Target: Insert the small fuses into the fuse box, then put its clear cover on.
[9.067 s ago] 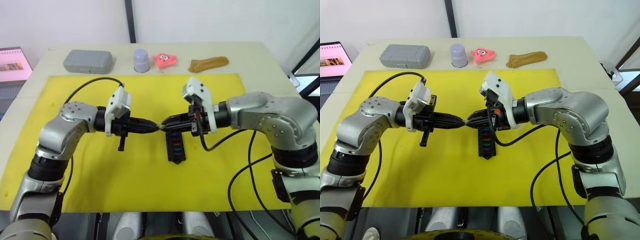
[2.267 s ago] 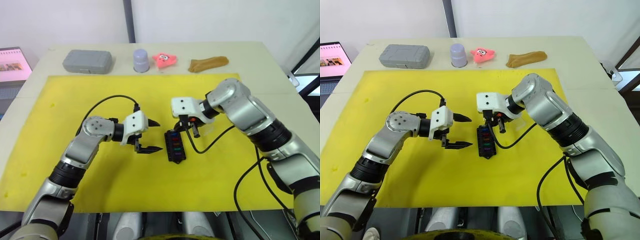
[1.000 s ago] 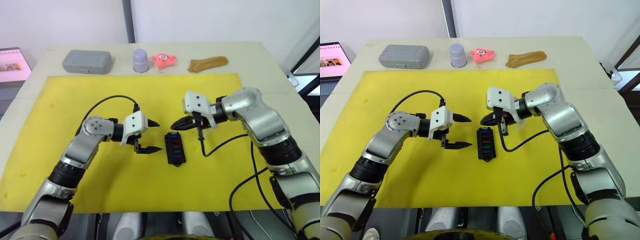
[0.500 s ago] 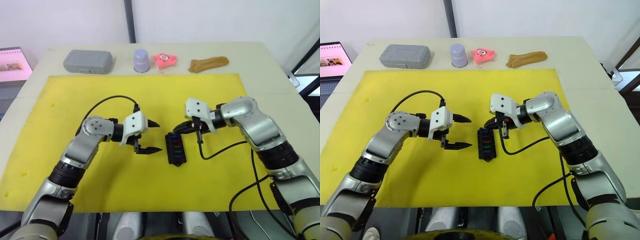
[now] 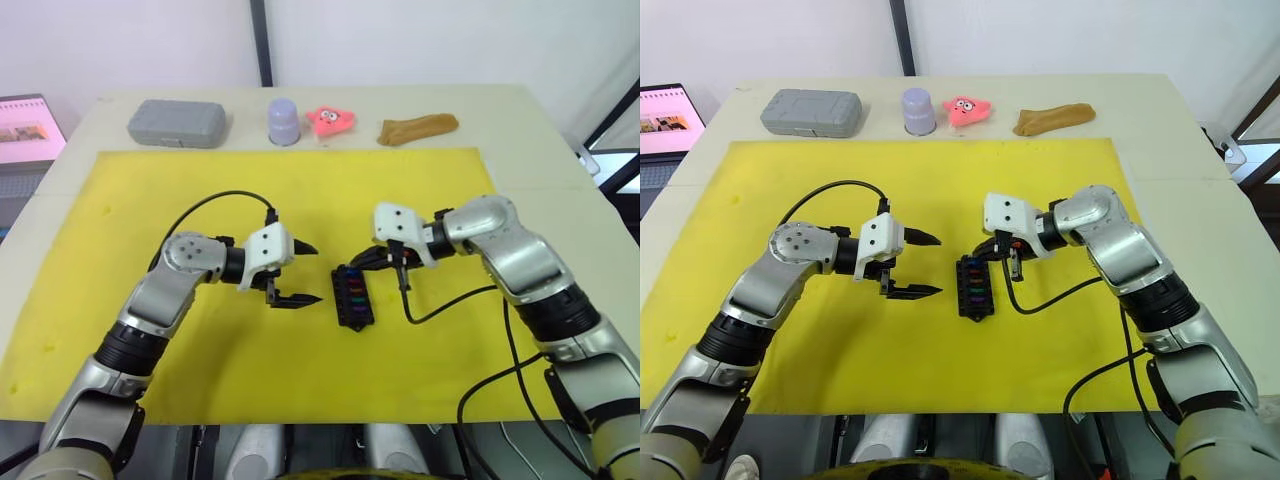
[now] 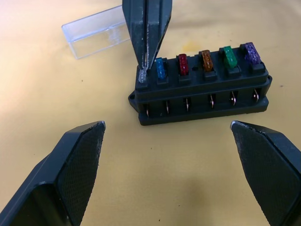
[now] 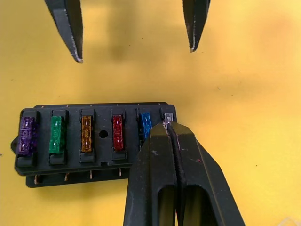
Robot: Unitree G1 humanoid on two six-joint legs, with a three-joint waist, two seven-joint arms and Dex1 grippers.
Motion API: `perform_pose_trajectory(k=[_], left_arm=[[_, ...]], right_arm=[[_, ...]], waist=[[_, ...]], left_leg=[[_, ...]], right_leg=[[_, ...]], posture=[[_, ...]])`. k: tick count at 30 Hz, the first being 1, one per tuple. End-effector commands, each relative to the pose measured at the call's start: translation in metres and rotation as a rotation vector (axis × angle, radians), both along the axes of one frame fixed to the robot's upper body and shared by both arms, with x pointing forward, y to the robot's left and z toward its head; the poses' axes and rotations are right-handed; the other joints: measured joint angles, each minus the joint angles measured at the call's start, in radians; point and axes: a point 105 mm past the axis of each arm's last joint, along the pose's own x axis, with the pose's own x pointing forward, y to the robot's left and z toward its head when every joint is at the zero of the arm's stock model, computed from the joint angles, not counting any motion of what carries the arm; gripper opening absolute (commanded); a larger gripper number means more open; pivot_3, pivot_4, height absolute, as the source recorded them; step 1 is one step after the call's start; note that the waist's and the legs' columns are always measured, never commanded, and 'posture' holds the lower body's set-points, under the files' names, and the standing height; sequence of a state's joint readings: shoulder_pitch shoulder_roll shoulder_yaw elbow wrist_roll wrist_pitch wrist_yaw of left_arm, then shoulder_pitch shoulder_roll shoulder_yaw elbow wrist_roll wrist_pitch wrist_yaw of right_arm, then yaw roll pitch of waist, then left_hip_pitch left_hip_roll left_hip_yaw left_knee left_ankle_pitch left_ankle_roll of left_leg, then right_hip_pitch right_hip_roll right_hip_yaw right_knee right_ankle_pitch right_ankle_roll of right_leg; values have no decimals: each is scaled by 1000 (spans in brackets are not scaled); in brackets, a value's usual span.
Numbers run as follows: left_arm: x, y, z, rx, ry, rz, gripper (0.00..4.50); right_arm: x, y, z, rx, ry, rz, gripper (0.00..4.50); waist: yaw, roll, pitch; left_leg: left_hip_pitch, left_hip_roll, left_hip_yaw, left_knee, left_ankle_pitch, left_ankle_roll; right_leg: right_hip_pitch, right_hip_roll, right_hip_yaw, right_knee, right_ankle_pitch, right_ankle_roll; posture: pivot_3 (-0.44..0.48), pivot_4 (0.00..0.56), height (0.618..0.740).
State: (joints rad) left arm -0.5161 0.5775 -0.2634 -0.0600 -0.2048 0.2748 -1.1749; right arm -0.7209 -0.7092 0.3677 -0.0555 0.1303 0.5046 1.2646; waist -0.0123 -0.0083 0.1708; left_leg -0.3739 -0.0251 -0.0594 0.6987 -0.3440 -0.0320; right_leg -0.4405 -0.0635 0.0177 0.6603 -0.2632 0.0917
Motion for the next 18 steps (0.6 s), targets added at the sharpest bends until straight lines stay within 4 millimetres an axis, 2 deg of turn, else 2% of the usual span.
perform_pose_trajectory(k=[1, 3, 7, 12, 16, 18], left_arm=[[-1, -2, 9, -7, -42, -17, 4500], [-1, -2, 10, -7, -43, -17, 4500], [-1, -1, 11, -7, -45, -16, 4500], [-2, 4, 20, -25, -39, -3, 4500], [-6, 18, 37, -61, -23, 44, 4500], [-9, 25, 41, -59, -21, 65, 4500]], right_arm=[[-5, -4, -15, -60, 39, 7, 37], [-4, -3, -12, -58, 27, 5, 37], [-3, 5, 10, 11, 7, 12, 37], [-7, 14, 48, 124, -29, 19, 37], [-6, 6, 71, 222, -149, -34, 37], [-6, -2, 75, 239, -203, -58, 37]], waist=[[0, 0, 0], [0, 0, 0], [0, 0, 0], [-1, 0, 0], [0, 0, 0], [0, 0, 0]], left_leg=[[0, 0, 0, 0, 0, 0], [0, 0, 0, 0, 0, 0], [0, 0, 0, 0, 0, 0], [-1, 0, 0, 0, 0, 0], [-1, 0, 0, 0, 0, 0], [-1, 0, -1, 0, 0, 0]], right_leg=[[0, 0, 0, 0, 0, 0], [0, 0, 0, 0, 0, 0], [0, 0, 0, 0, 0, 0], [-1, 0, 0, 0, 0, 0], [-1, 0, 0, 0, 0, 0], [-1, 0, 0, 0, 0, 0]], posture=[[0, 150, 740], [0, 150, 740], [0, 150, 740], [0, 150, 740], [0, 150, 740], [0, 150, 740]])
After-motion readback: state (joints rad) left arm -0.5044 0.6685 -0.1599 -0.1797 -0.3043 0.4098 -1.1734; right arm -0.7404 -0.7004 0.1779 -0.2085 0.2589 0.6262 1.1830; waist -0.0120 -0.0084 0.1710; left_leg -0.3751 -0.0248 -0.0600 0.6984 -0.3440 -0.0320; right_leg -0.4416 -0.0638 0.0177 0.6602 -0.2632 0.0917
